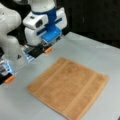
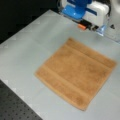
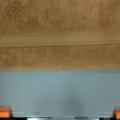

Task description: Folding a towel twice

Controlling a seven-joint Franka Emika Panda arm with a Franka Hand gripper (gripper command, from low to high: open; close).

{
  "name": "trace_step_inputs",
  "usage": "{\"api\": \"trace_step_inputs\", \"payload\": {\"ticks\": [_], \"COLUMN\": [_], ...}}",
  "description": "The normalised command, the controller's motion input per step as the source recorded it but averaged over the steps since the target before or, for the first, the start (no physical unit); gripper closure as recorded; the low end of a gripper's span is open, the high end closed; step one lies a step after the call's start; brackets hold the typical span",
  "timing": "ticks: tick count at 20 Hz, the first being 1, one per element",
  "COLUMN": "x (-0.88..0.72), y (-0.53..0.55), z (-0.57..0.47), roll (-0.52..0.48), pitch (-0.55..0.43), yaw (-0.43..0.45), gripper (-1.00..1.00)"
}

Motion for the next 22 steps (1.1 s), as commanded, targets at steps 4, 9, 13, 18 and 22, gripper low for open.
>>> {"api": "trace_step_inputs", "payload": {"ticks": [4,9,13,18,22], "x": [0.03,0.13,0.23,0.35,0.45], "y": [0.03,0.08,0.11,0.24,0.37], "z": [0.0,0.05,0.09,0.07,0.02], "roll": [0.084,0.038,-0.027,-0.061,-0.025], "pitch": [0.264,0.258,0.227,0.153,0.152], "yaw": [0.105,0.025,-0.064,-0.197,-0.316], "gripper": [-1.0,-1.0,-1.0,-1.0,-1.0]}}
